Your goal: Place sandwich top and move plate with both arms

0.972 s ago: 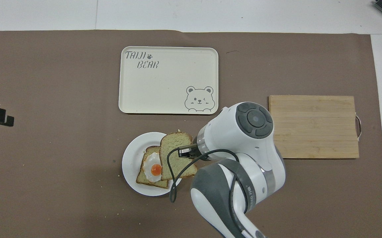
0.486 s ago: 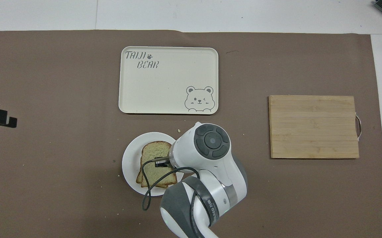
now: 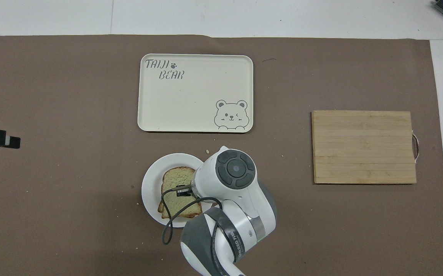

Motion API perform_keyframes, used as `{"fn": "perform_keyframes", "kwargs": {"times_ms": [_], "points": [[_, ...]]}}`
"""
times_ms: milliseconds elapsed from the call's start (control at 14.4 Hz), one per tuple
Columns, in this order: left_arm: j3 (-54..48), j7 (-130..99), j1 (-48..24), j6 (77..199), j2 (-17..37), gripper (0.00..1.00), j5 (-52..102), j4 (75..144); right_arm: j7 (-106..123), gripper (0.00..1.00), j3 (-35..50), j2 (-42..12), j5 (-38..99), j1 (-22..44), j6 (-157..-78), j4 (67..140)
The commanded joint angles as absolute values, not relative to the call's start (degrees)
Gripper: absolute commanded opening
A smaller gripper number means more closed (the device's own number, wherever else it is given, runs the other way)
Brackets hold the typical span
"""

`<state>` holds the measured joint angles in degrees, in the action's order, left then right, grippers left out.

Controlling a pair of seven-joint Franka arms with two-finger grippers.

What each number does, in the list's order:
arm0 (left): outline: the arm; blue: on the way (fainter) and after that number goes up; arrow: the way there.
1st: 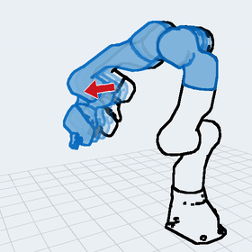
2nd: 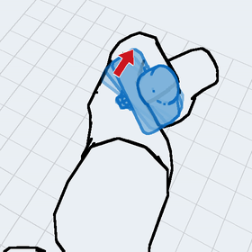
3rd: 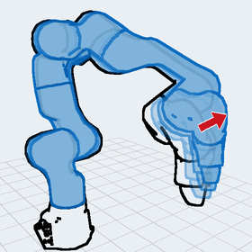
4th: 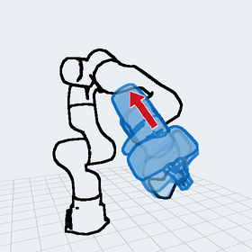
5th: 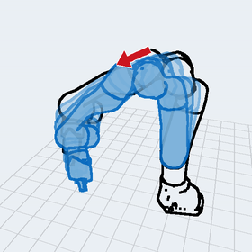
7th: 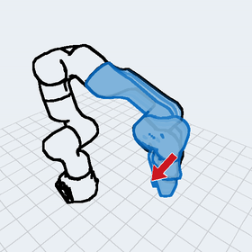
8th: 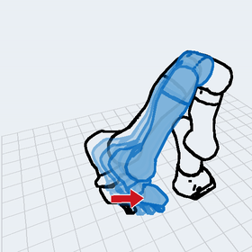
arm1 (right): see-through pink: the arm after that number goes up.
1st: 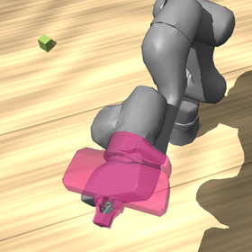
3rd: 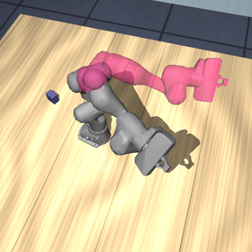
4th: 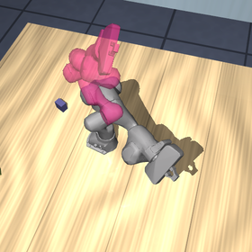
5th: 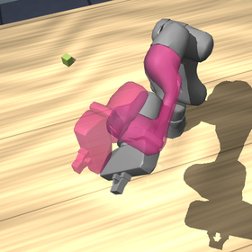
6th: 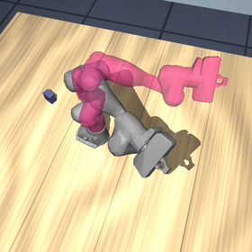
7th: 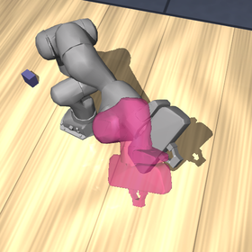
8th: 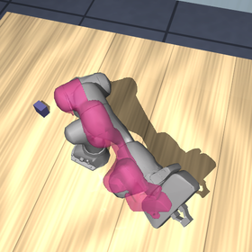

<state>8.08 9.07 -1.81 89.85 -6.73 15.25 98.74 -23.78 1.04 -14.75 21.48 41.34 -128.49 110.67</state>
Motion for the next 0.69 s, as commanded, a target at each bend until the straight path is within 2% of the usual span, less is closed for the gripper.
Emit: {"fn": "perform_keyframes", "kwargs": {"times_ms": [0, 208, 278, 347, 416, 625], "points": [[7.9, 13.4, -0.2, 92.3, -8.4, 1.00, 17.2, 103.0, -25.8, 0.00, 0.9, -15.6, 23.0, 42.5, -131.1, 111.4], [7.9, 18.3, 0.9, 94.0, -8.5, 1.00, 19.5, 105.5, -26.1, 0.00, 0.9, -15.6, 23.1, 42.5, -131.1, 112.4], [7.9, 20.4, 2.1, 94.3, -8.4, 1.00, 21.0, 106.5, -26.7, 0.21, 0.9, -15.8, 24.0, 42.1, -131.0, 112.2], [7.9, 22.2, 2.4, 95.1, -8.4, 1.00, 22.6, 107.7, -27.1, 0.71, 0.9, -15.9, 24.6, 41.9, -131.0, 112.1], [7.9, 23.2, 2.4, 96.2, -8.3, 1.00, 23.3, 109.0, -26.5, 1.00, 0.8, -15.9, 24.5, 42.0, -130.8, 112.0], [7.9, 26.0, 2.2, 98.5, -8.2, 1.00, 27.8, 112.6, -26.1, 1.00, 0.4, -16.0, 23.6, 41.4, -130.8, 111.2]]}}
